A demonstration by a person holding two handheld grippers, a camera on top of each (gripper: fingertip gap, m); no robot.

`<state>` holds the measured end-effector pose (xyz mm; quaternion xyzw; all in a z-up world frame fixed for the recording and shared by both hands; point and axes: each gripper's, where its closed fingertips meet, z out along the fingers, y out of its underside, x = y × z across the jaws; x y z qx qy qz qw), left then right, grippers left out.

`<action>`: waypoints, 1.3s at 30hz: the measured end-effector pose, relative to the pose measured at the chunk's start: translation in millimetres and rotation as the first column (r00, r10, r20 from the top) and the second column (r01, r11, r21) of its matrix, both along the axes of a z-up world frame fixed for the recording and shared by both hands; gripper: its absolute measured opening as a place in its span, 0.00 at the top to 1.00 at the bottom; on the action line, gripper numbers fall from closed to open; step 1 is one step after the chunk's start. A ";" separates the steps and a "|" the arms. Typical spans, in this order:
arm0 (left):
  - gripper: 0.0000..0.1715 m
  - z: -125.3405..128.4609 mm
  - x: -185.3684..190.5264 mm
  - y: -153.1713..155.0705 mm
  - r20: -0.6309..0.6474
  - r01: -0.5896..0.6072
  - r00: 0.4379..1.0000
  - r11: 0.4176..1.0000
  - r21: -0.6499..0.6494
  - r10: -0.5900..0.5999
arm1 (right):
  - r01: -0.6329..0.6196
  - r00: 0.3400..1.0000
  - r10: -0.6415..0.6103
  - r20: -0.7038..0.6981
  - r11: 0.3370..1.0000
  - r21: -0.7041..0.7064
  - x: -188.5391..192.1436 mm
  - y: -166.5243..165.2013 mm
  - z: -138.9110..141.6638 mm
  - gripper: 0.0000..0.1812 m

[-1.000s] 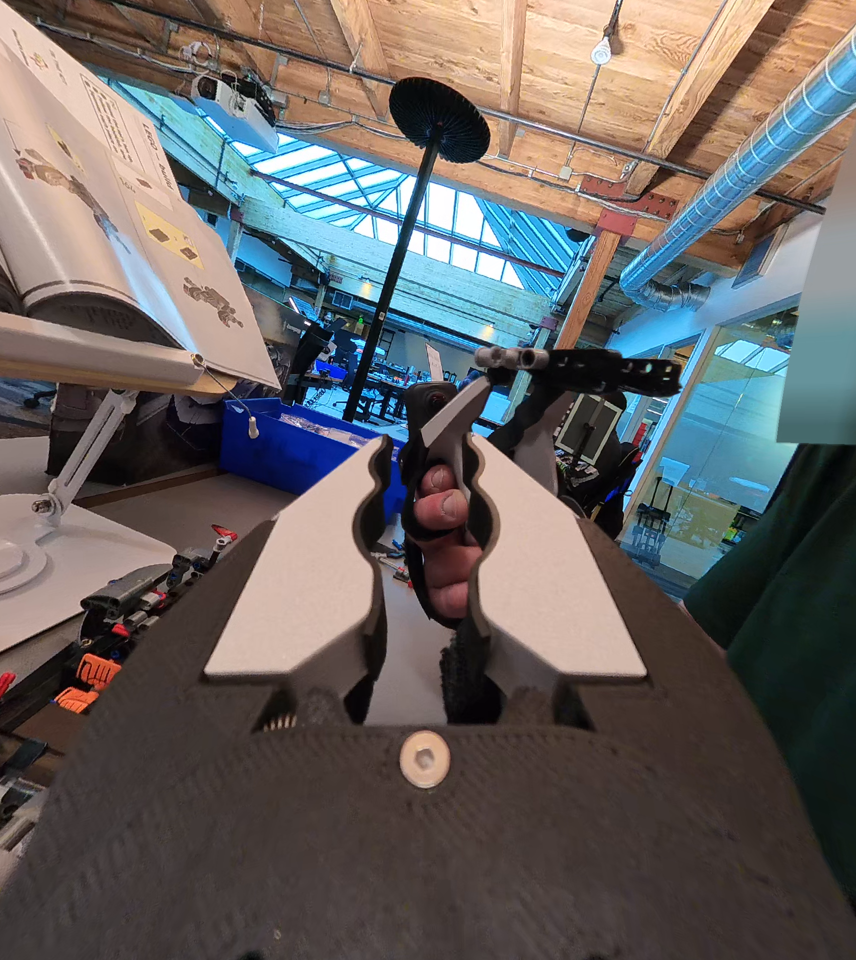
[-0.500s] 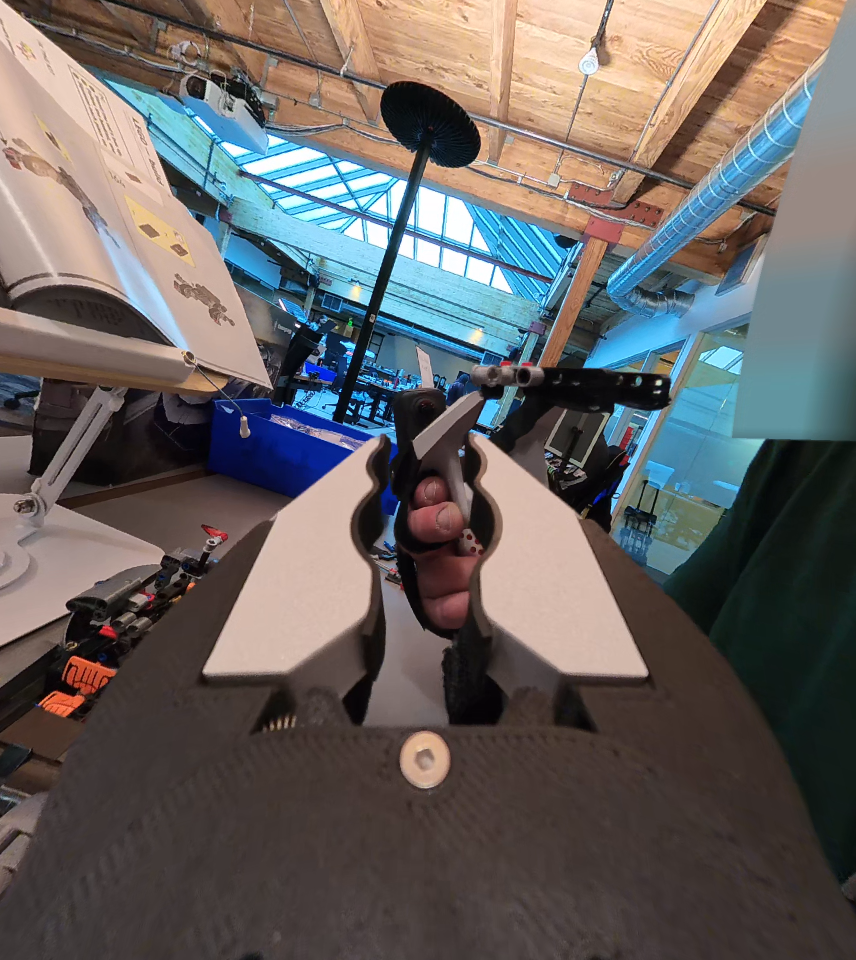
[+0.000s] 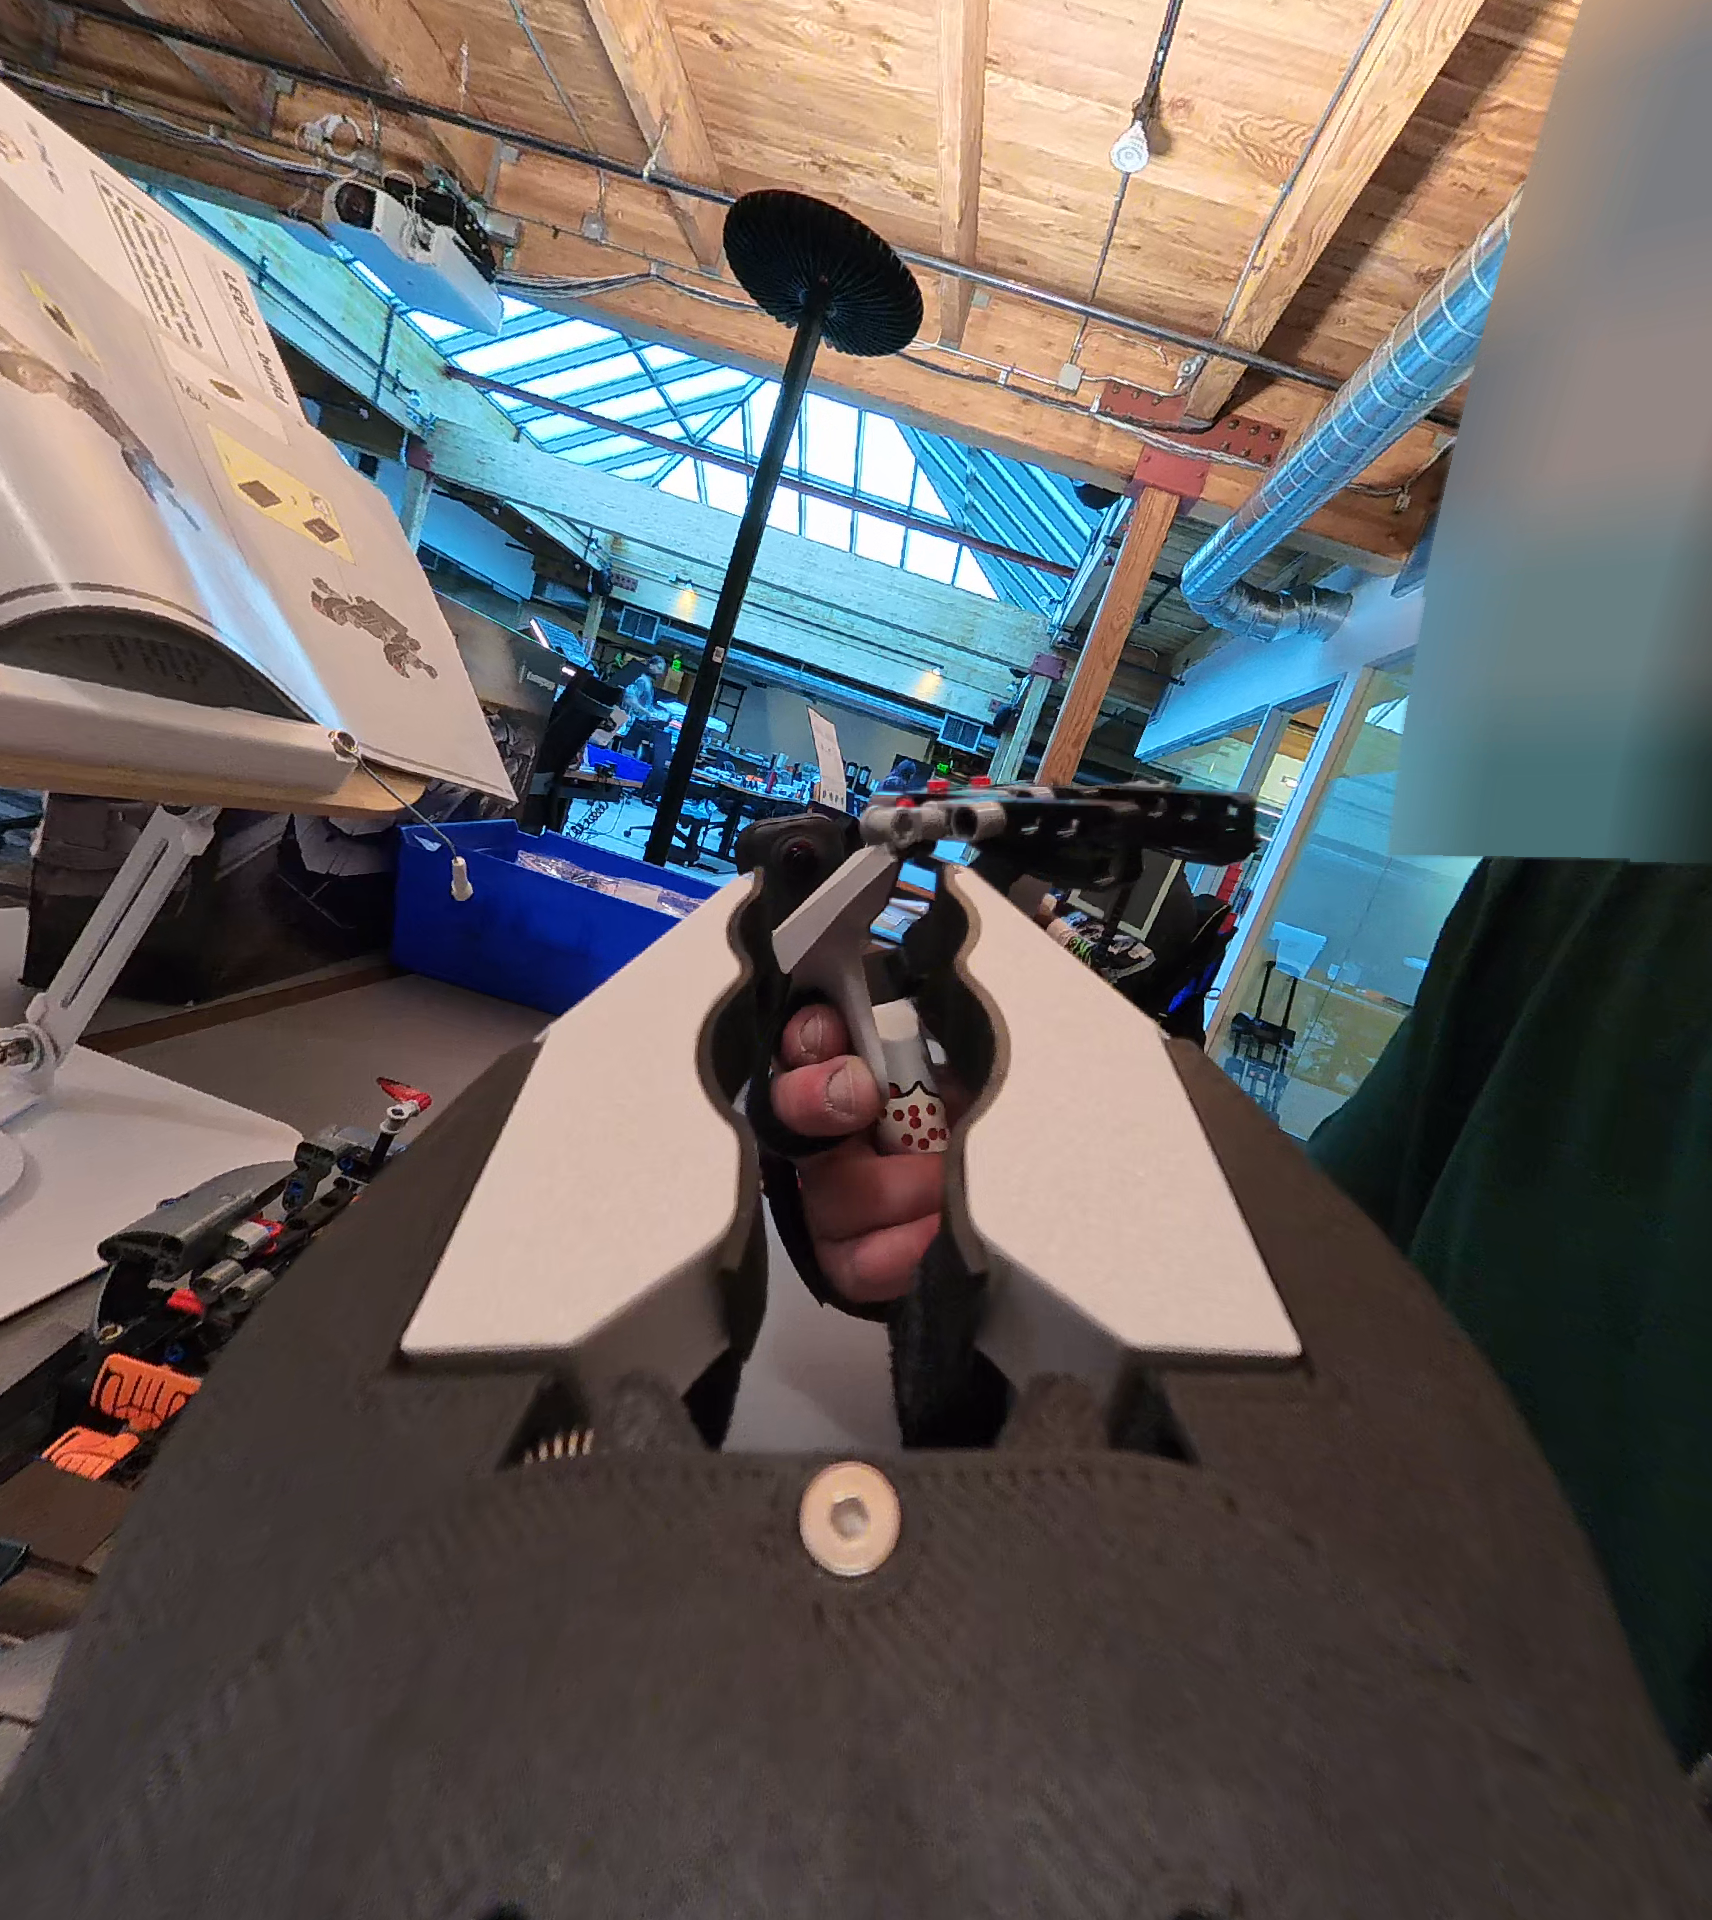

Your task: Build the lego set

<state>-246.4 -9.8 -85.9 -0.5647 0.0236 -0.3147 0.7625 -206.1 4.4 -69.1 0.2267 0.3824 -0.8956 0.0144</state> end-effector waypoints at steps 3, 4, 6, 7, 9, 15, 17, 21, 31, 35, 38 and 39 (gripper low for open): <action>0.83 0.3 1.5 -0.1 -0.003 0.007 1.000 1.000 0.001 -0.007 | -0.007 1.000 0.007 0.002 1.000 -0.002 -0.4 0.2 -2.6 0.79; 0.83 0.2 1.7 0.0 -0.004 0.008 1.000 1.000 0.001 -0.008 | -0.009 1.000 0.009 0.003 1.000 -0.002 -0.7 0.4 -3.4 0.79; 0.83 -0.1 2.0 0.4 -0.003 0.010 1.000 1.000 0.001 -0.010 | -0.010 1.000 0.010 0.005 1.000 -0.004 -1.3 1.0 -4.3 0.79; 0.83 -0.4 2.2 0.7 -0.002 0.012 1.000 1.000 0.000 -0.012 | -0.010 1.000 0.010 0.004 1.000 -0.004 -1.0 1.0 -4.3 0.79; 0.83 -1.1 2.8 1.2 -0.003 0.014 1.000 1.000 -0.002 -0.014 | -0.013 1.000 0.013 -0.004 1.000 -0.004 0.3 0.9 -3.2 0.79; 0.83 -1.7 5.0 2.2 -0.003 0.023 1.000 1.000 -0.003 -0.023 | -0.014 1.000 0.014 -0.018 1.000 -0.002 3.0 1.9 -0.5 0.79; 0.83 -2.2 5.1 2.5 -0.005 0.023 1.000 1.000 -0.005 -0.023 | -0.014 1.000 0.014 -0.018 1.000 -0.001 3.3 2.3 -0.4 0.79; 0.83 -1.9 4.4 2.1 -0.003 0.022 1.000 1.000 -0.003 -0.022 | -0.019 1.000 0.019 -0.023 1.000 -0.001 4.0 1.6 -0.5 0.79; 0.83 -4.6 1.9 3.8 0.015 0.023 1.000 1.000 -0.006 -0.023 | -0.032 0.999 0.032 -0.037 0.999 0.012 8.3 -1.2 1.9 0.79; 0.83 -5.3 2.5 4.7 0.029 0.031 0.999 1.000 -0.004 -0.031 | -0.037 0.998 0.038 -0.048 0.999 0.018 10.6 -2.1 3.3 0.79; 0.83 -6.9 4.0 6.4 0.030 0.035 0.999 0.999 -0.010 -0.034 | -0.035 0.999 0.036 -0.040 0.999 0.027 8.7 -2.3 -0.2 0.79; 0.83 -6.9 4.7 6.6 0.032 0.037 0.999 0.999 -0.009 -0.037 | -0.033 0.999 0.034 -0.036 0.999 0.025 7.7 -1.4 -1.4 0.79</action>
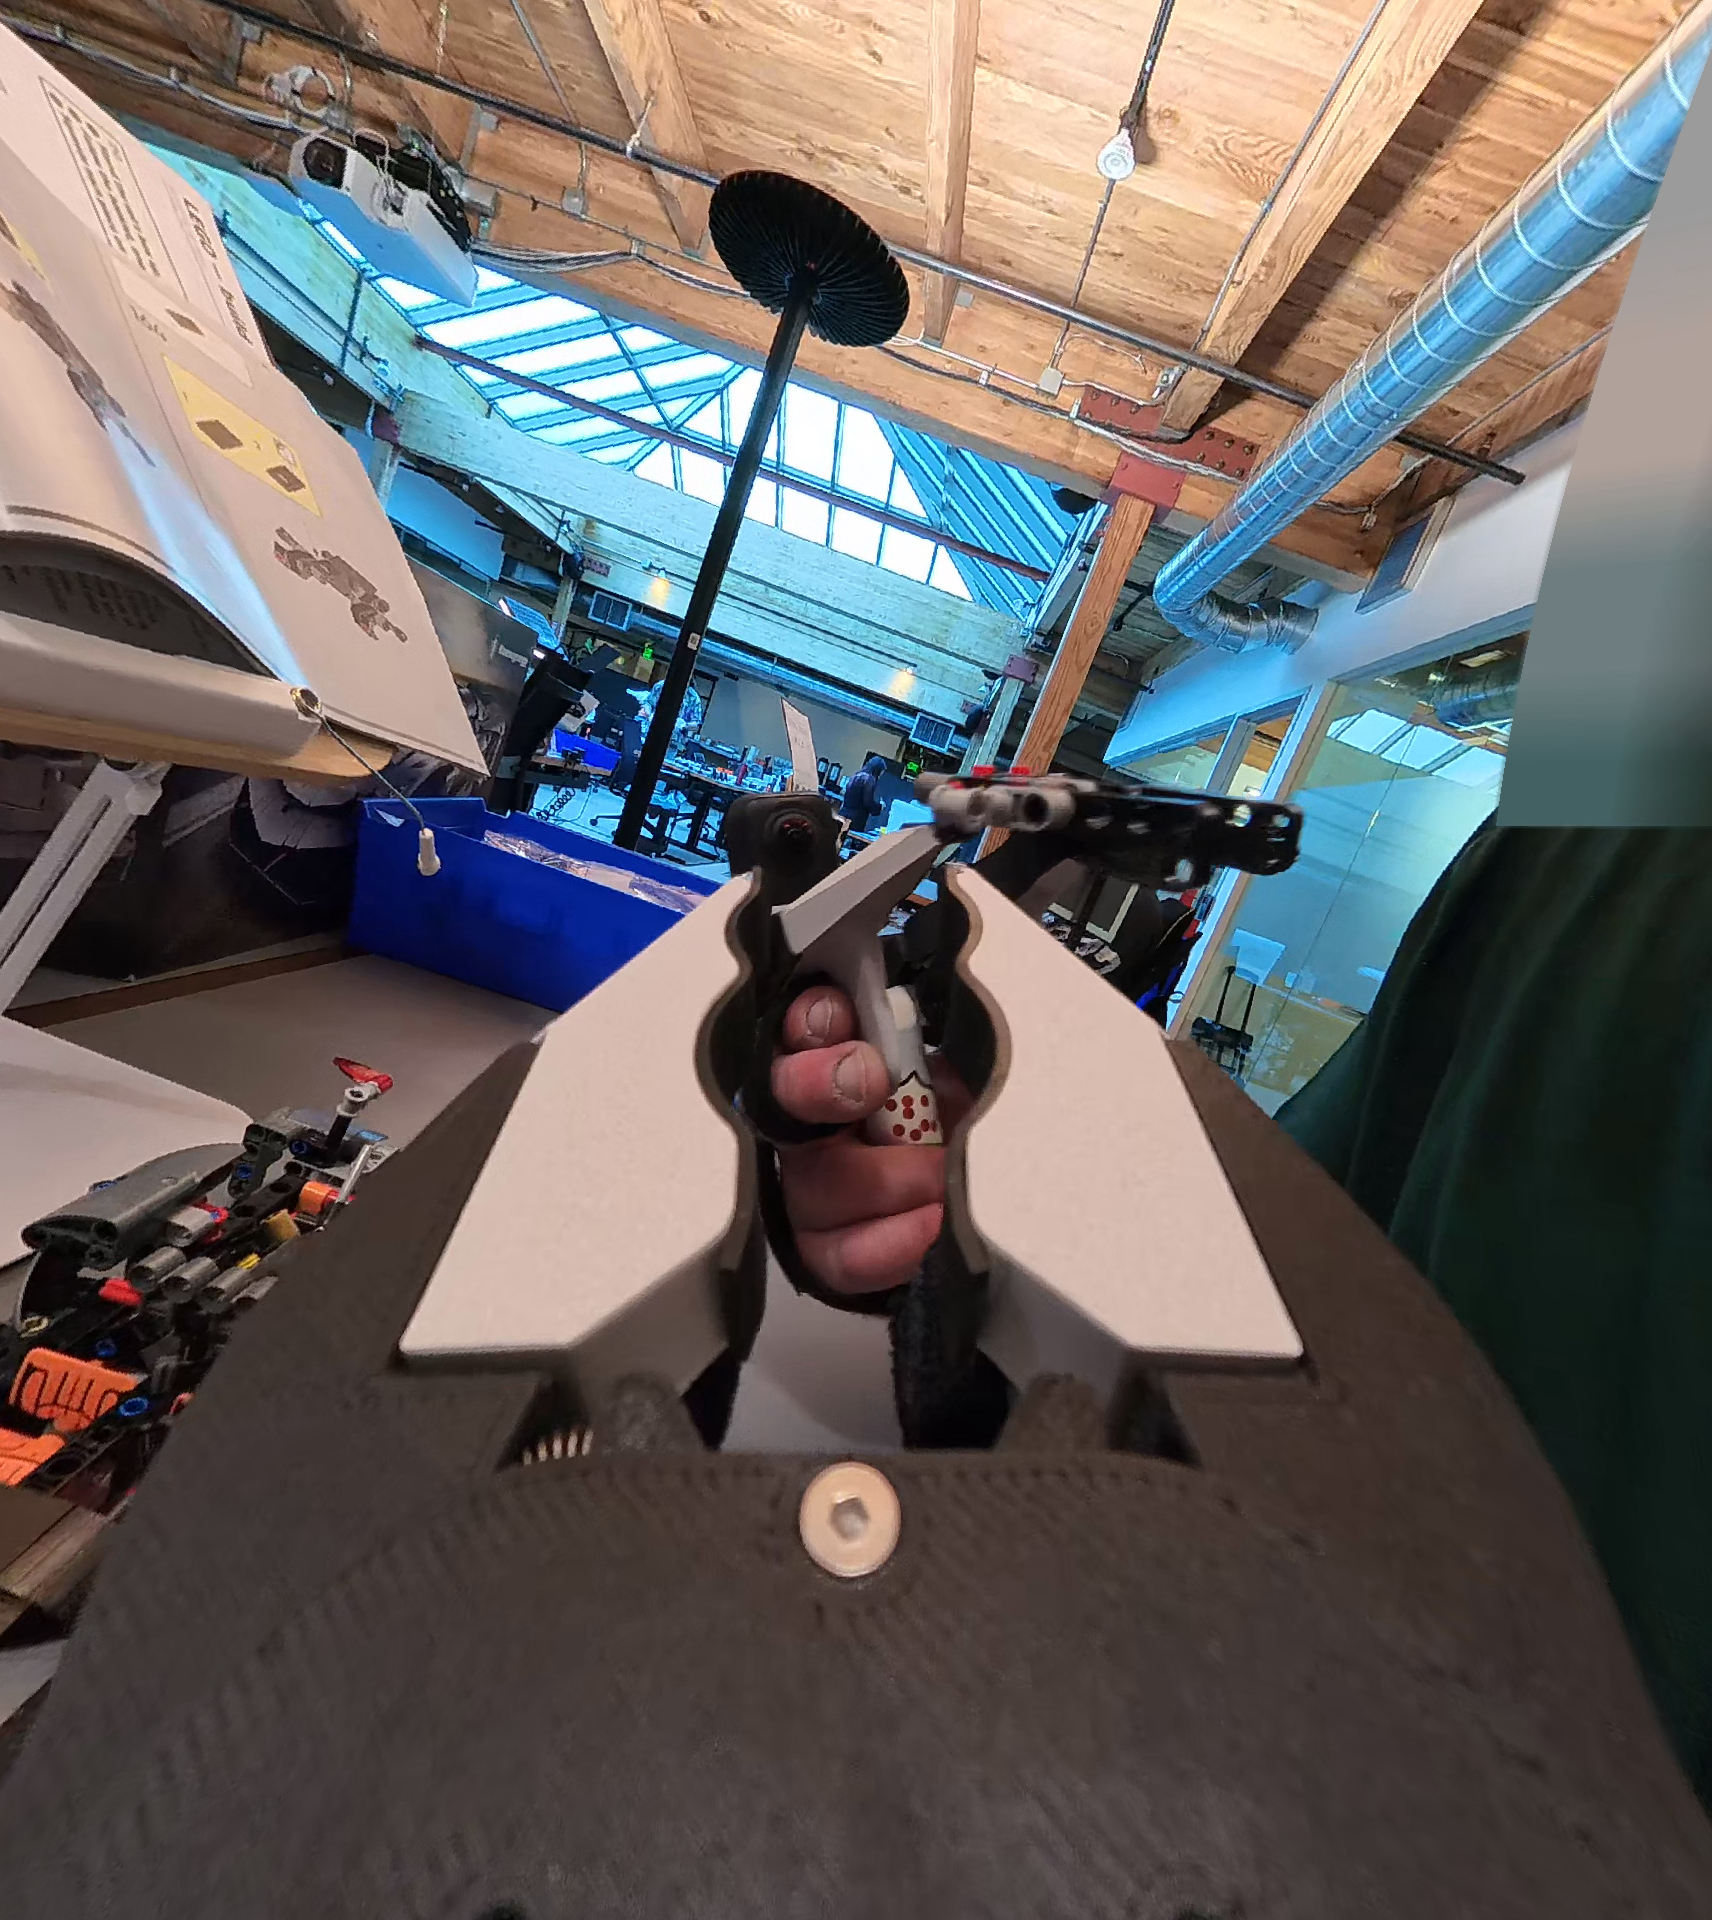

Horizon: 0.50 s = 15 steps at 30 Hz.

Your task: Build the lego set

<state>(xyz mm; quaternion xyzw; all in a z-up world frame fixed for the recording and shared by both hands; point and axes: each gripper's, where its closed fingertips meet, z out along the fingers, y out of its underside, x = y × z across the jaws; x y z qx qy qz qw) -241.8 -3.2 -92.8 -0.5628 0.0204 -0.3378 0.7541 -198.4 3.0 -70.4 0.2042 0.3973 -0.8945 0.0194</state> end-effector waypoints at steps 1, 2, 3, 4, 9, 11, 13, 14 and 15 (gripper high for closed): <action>0.83 -0.1 0.5 0.2 0.003 0.001 1.000 1.000 0.000 -0.001 | 0.002 1.000 -0.002 0.004 1.000 -0.005 -0.9 1.2 -0.9 0.79; 0.83 -0.4 1.0 0.5 0.003 0.002 1.000 1.000 0.000 -0.002 | 0.004 1.000 -0.004 0.008 1.000 -0.007 -1.7 2.1 -1.5 0.79; 0.83 -0.6 1.9 0.6 0.002 0.005 1.000 1.000 -0.001 -0.005 | 0.006 1.000 -0.006 0.008 1.000 -0.007 -2.0 2.4 -1.7 0.79; 0.83 -0.6 2.3 0.5 0.002 0.005 1.000 1.000 -0.001 -0.005 | 0.010 1.000 -0.010 0.008 1.000 -0.001 -2.2 1.8 -2.0 0.79; 0.82 -0.3 1.3 -0.4 0.012 0.008 1.000 1.000 0.002 -0.008 | 0.012 1.000 -0.012 0.008 0.999 0.029 -2.5 -4.2 -3.8 0.79; 0.82 -1.3 -0.2 -0.3 0.021 0.008 1.000 1.000 0.002 -0.009 | 0.012 1.000 -0.012 0.003 0.999 0.044 -1.5 -7.1 -3.3 0.79; 0.82 -2.1 -1.3 0.0 0.033 0.012 0.999 1.000 0.001 -0.012 | 0.017 1.000 -0.017 -0.002 0.998 0.058 -0.9 -9.0 -3.0 0.79; 0.82 -2.6 -1.4 0.3 0.037 0.014 0.999 1.000 0.001 -0.014 | 0.020 1.000 -0.020 -0.003 0.998 0.062 -0.8 -9.1 -2.8 0.79; 0.82 -3.0 -1.3 0.6 0.039 0.015 0.999 1.000 0.000 -0.015 | 0.026 1.000 -0.026 -0.003 0.998 0.063 -0.9 -8.8 -2.5 0.79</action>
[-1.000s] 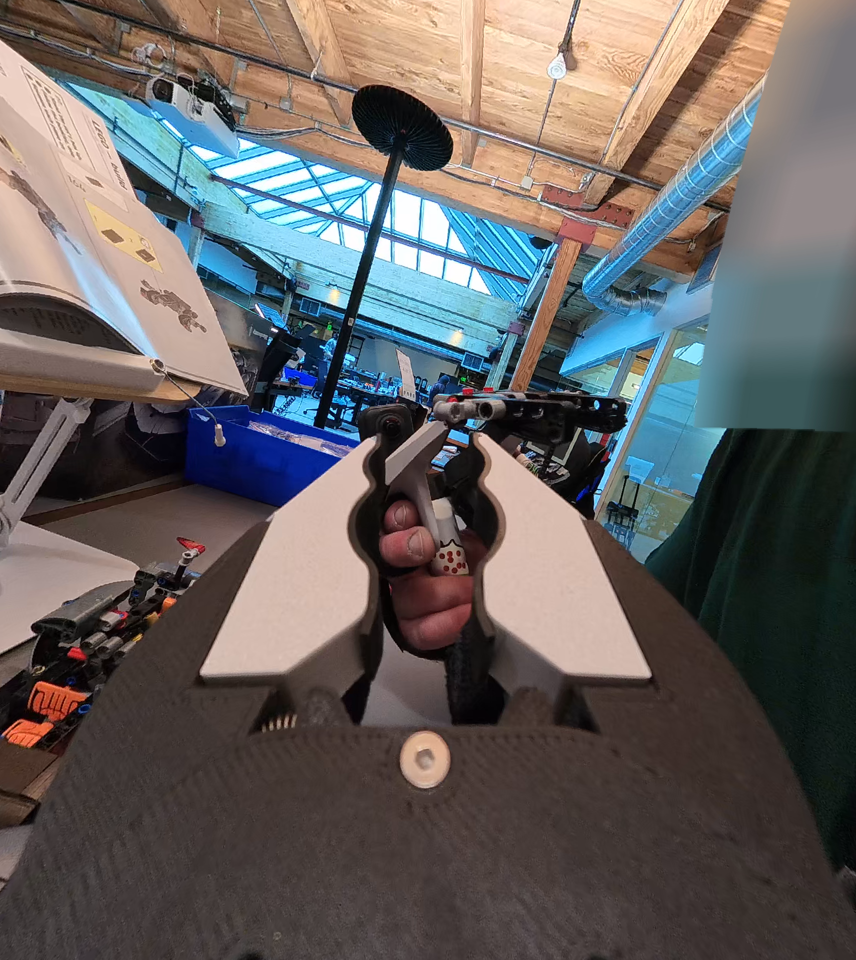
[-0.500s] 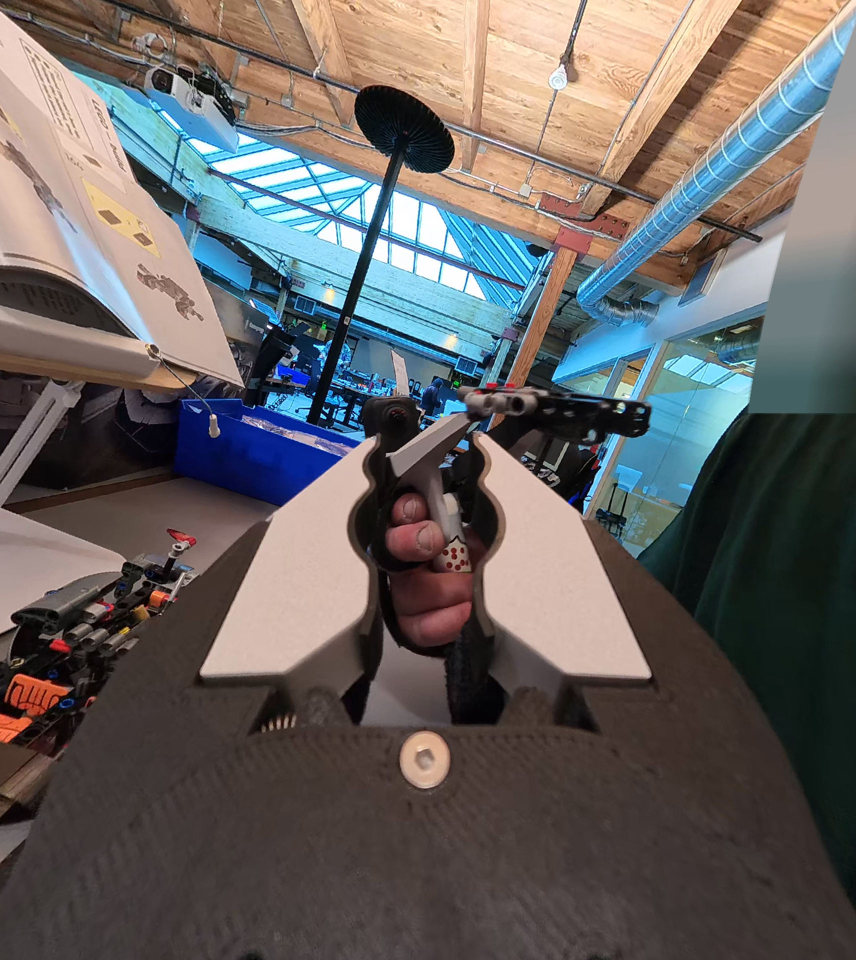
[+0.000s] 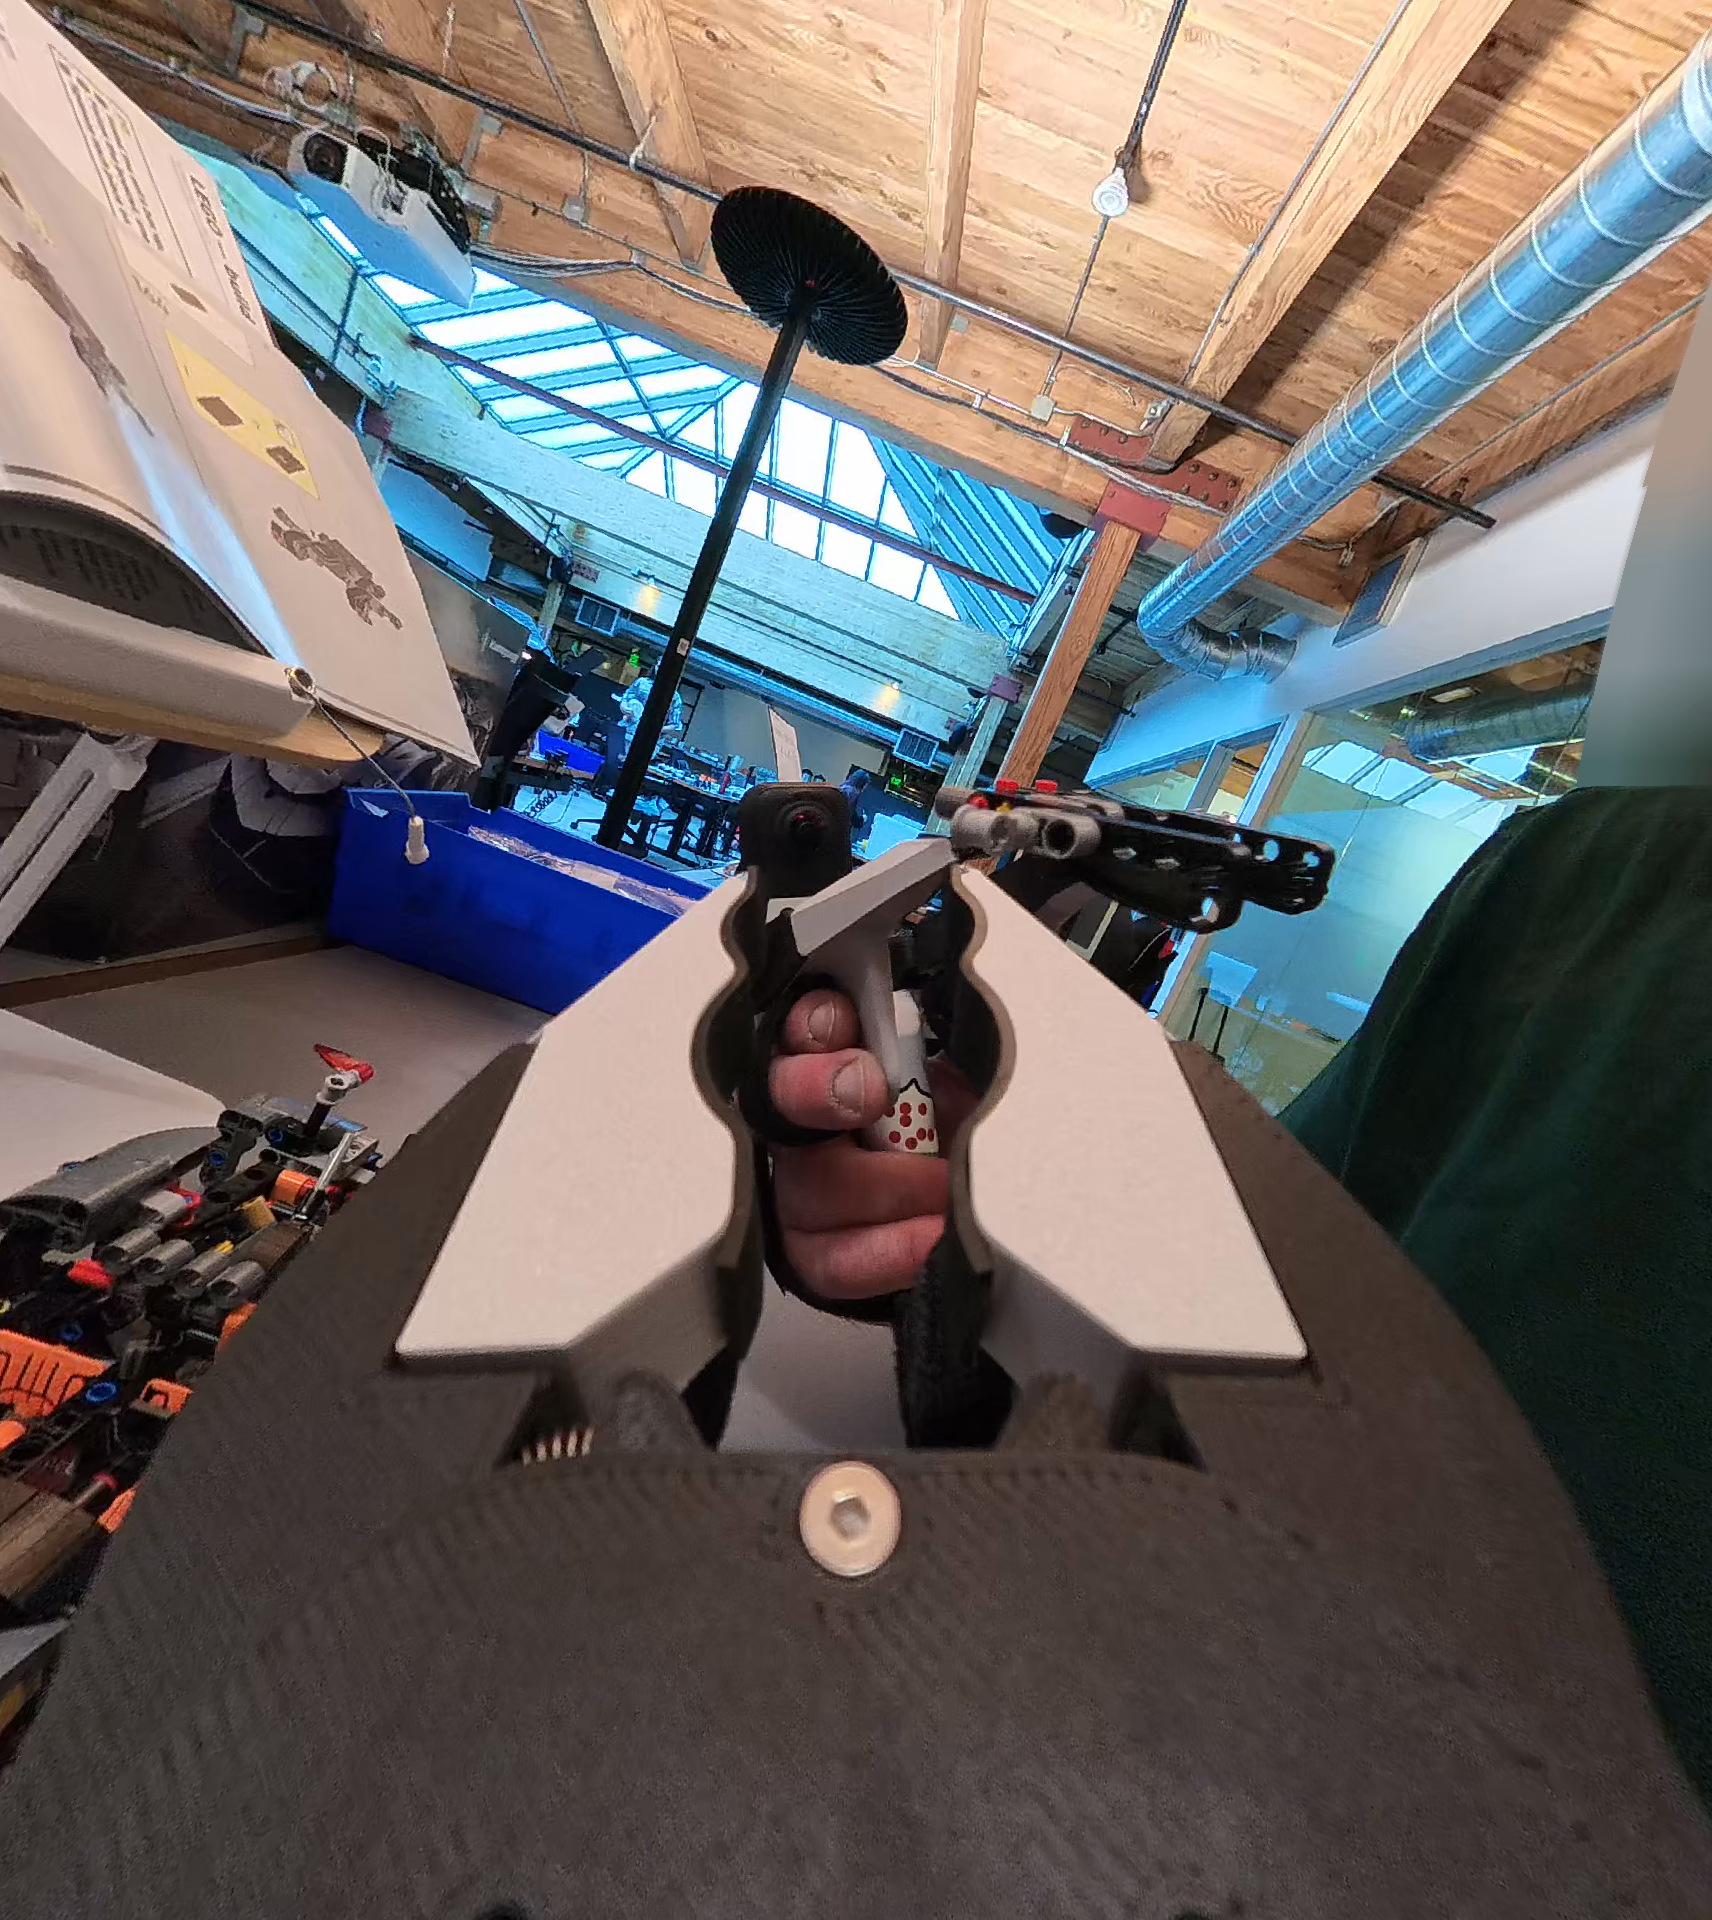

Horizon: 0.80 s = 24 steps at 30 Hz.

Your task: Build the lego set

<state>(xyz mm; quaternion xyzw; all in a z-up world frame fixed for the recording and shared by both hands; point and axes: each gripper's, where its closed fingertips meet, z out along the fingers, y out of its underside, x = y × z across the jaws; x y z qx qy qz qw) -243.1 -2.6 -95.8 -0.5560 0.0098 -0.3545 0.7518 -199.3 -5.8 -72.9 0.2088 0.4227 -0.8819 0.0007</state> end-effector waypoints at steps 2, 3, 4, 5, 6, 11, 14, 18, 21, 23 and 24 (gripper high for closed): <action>0.82 -0.3 1.0 0.3 -0.001 0.005 1.000 1.000 -0.001 -0.005 | 0.008 1.000 -0.008 -0.002 1.000 0.002 0.2 0.8 1.2 0.79; 0.81 -0.4 1.3 0.5 -0.003 0.005 1.000 1.000 -0.001 -0.005 | 0.012 1.000 -0.012 -0.004 1.000 0.007 0.6 0.8 1.6 0.79; 0.81 -0.7 1.4 0.6 -0.004 0.006 1.000 1.000 -0.002 -0.006 | 0.019 1.000 -0.019 -0.006 1.000 0.016 0.6 0.7 1.6 0.79; 0.81 -1.1 1.2 0.8 -0.005 0.006 1.000 1.000 -0.003 -0.006 | 0.025 1.000 -0.025 -0.008 0.999 0.024 0.7 0.9 1.7 0.79; 0.81 -1.5 0.8 0.7 -0.004 0.006 1.000 1.000 -0.003 -0.006 | 0.029 1.000 -0.028 -0.009 0.999 0.028 0.8 1.4 1.8 0.79; 0.81 -1.8 -0.7 0.0 0.012 0.012 1.000 1.000 0.004 -0.013 | 0.041 0.999 -0.041 -0.015 0.999 0.033 2.1 4.0 3.9 0.79; 0.81 -3.5 -0.4 1.0 0.017 0.018 1.000 1.000 0.000 -0.018 | 0.053 0.999 -0.053 -0.013 0.997 0.047 1.3 5.1 2.7 0.79; 0.81 -4.3 2.5 1.4 0.017 0.030 0.999 1.000 -0.001 -0.030 | 0.075 0.997 -0.075 -0.013 0.996 0.055 0.6 8.7 3.4 0.79; 0.81 -4.7 4.4 2.2 0.016 0.040 0.999 0.999 -0.002 -0.040 | 0.114 0.993 -0.114 -0.011 0.990 0.077 -1.6 12.5 3.1 0.79; 0.81 -5.7 4.6 2.6 0.016 0.043 0.999 0.999 -0.004 -0.043 | 0.132 0.991 -0.132 -0.006 0.988 0.085 -3.3 15.3 2.2 0.79; 0.81 -6.0 4.3 2.8 0.017 0.043 0.999 0.999 -0.005 -0.043 | 0.140 0.990 -0.140 -0.001 0.986 0.089 -4.3 16.2 1.3 0.79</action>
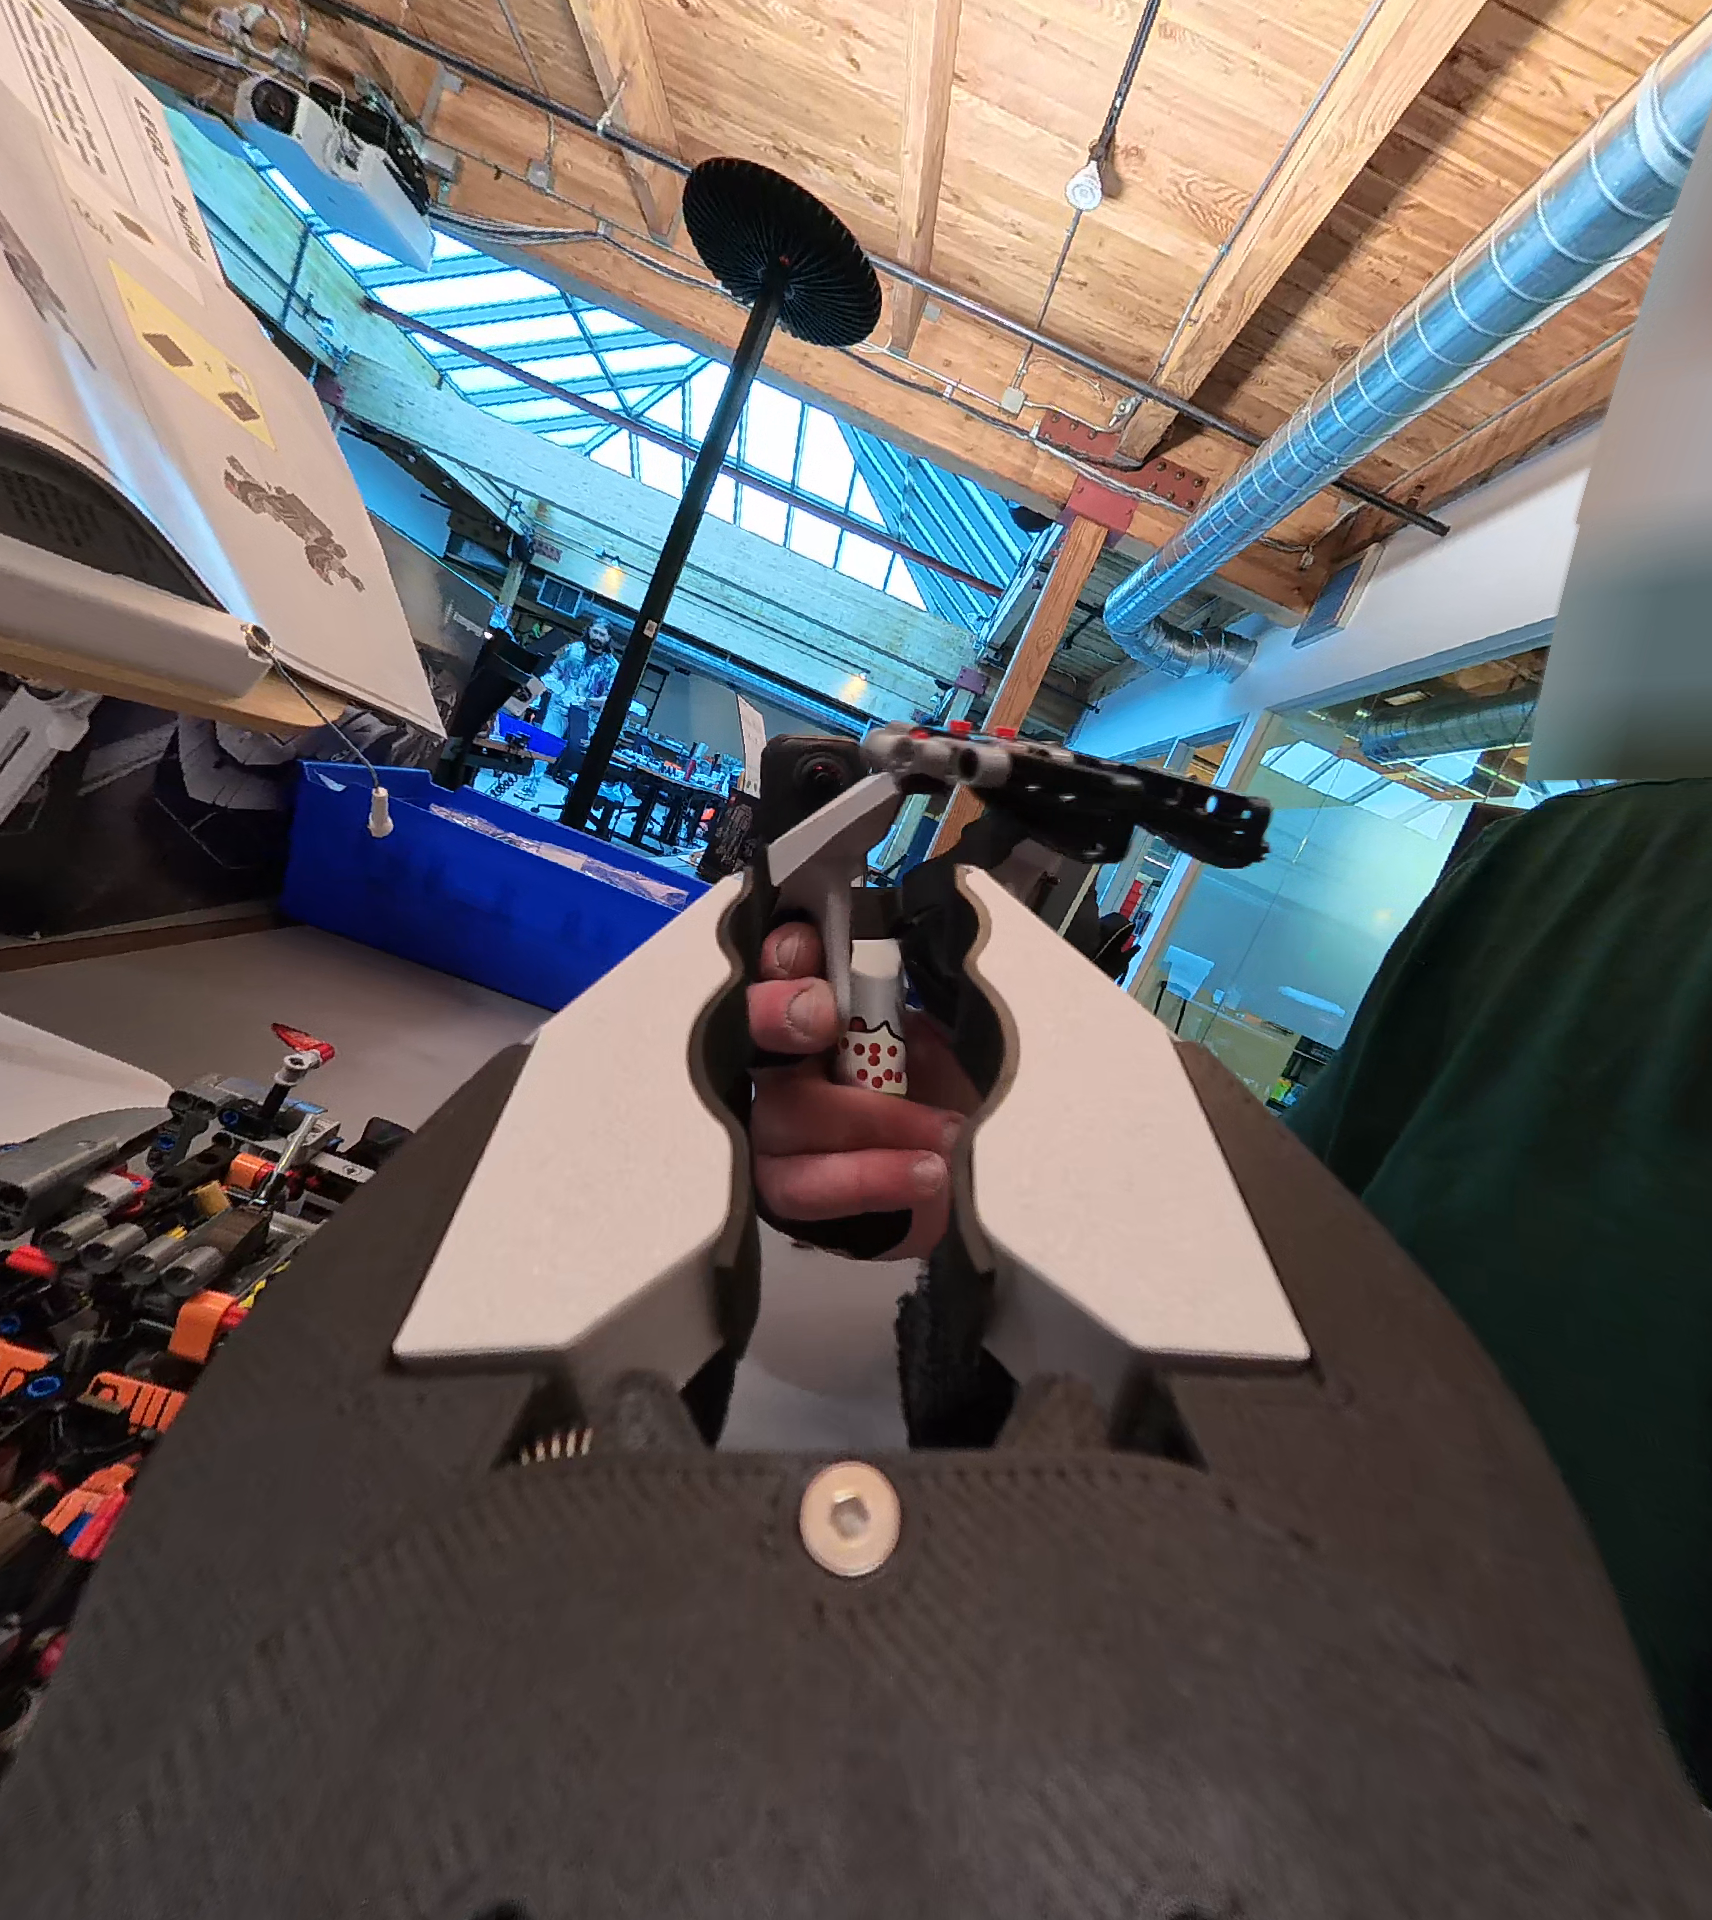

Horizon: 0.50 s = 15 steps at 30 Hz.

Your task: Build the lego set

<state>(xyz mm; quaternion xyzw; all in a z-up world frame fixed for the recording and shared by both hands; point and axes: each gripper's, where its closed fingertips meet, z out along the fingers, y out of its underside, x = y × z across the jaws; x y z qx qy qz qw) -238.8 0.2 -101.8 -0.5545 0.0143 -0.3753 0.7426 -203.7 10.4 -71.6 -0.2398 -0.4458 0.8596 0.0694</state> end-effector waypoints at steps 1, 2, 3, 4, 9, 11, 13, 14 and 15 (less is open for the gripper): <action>0.81 -0.3 -0.4 0.0 0.000 0.000 1.000 1.000 -0.001 0.000 | 0.002 1.000 -0.002 0.002 1.000 0.000 -0.4 0.4 -0.3 0.79; 0.81 -0.4 -0.8 0.0 0.001 -0.001 1.000 1.000 -0.001 0.001 | 0.000 1.000 0.000 0.003 1.000 -0.002 -0.3 0.3 -0.1 0.79; 0.81 -0.5 -1.4 -0.2 0.001 -0.003 1.000 1.000 0.000 0.003 | -0.001 1.000 0.002 0.004 1.000 -0.002 -0.2 -0.1 0.1 0.79; 0.81 -0.6 -2.1 -0.4 0.002 -0.004 1.000 1.000 0.000 0.004 | -0.002 1.000 0.002 0.003 1.000 0.000 0.1 -0.8 0.3 0.79; 0.81 -0.5 -4.6 -1.2 0.017 -0.003 1.000 1.000 0.005 0.003 | -0.003 1.000 0.003 -0.004 1.000 0.006 1.6 -1.7 1.7 0.79; 0.81 -1.1 -4.1 -0.9 0.016 -0.001 1.000 1.000 0.003 0.001 | -0.003 1.000 0.003 -0.003 1.000 0.003 1.6 -0.8 1.8 0.79; 0.81 -1.6 -3.5 -0.5 0.013 0.000 1.000 1.000 0.001 0.000 | -0.003 1.000 0.003 -0.004 1.000 0.004 1.5 -0.9 1.4 0.79; 0.81 -1.5 -3.5 -0.4 0.013 0.000 1.000 1.000 0.001 0.000 | -0.005 1.000 0.005 -0.004 1.000 0.005 1.6 -1.1 1.3 0.79; 0.81 -1.6 -3.6 -0.6 0.014 0.000 1.000 1.000 0.002 0.000 | -0.006 1.000 0.006 -0.004 1.000 0.005 1.7 -1.4 1.2 0.79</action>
